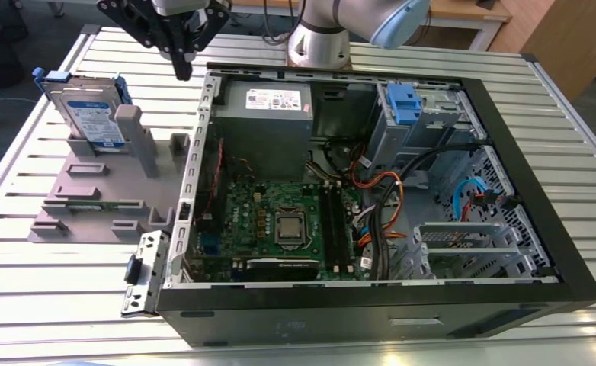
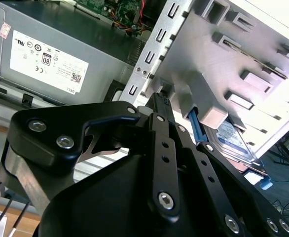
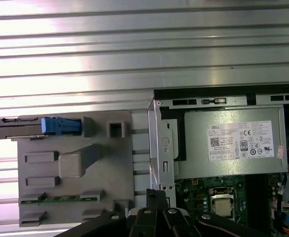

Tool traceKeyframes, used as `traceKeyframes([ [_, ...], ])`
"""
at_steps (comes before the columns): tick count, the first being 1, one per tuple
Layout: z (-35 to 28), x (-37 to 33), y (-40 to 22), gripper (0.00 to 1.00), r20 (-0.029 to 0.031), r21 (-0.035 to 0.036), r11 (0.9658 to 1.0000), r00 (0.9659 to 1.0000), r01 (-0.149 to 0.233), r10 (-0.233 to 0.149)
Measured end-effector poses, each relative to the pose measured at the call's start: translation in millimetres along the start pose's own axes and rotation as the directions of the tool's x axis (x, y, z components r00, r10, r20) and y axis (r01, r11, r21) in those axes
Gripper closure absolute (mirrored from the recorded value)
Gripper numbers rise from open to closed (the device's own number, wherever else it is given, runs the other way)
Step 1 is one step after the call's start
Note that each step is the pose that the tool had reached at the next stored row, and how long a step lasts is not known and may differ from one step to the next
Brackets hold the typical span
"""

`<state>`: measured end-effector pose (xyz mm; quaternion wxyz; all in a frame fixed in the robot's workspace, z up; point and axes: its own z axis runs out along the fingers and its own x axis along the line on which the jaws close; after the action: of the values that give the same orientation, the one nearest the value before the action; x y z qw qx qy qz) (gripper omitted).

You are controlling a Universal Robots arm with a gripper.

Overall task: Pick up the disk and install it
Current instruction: 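Reach for the disk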

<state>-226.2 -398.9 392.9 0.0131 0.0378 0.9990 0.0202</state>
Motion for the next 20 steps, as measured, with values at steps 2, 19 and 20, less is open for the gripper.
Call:
traceKeyframes([
  [2,0.0,0.4,0.0,0.89,0.0000,0.0000,1.0000,1.0000,0.000,0.000],
  [19,0.0,25.1,-1.9,0.89,0.0002,0.0011,1.0000,1.0000,0.000,0.000],
  [20,0.0,25.3,-1.9,0.89,0.0001,0.0012,1.0000,1.0000,0.000,0.000],
])
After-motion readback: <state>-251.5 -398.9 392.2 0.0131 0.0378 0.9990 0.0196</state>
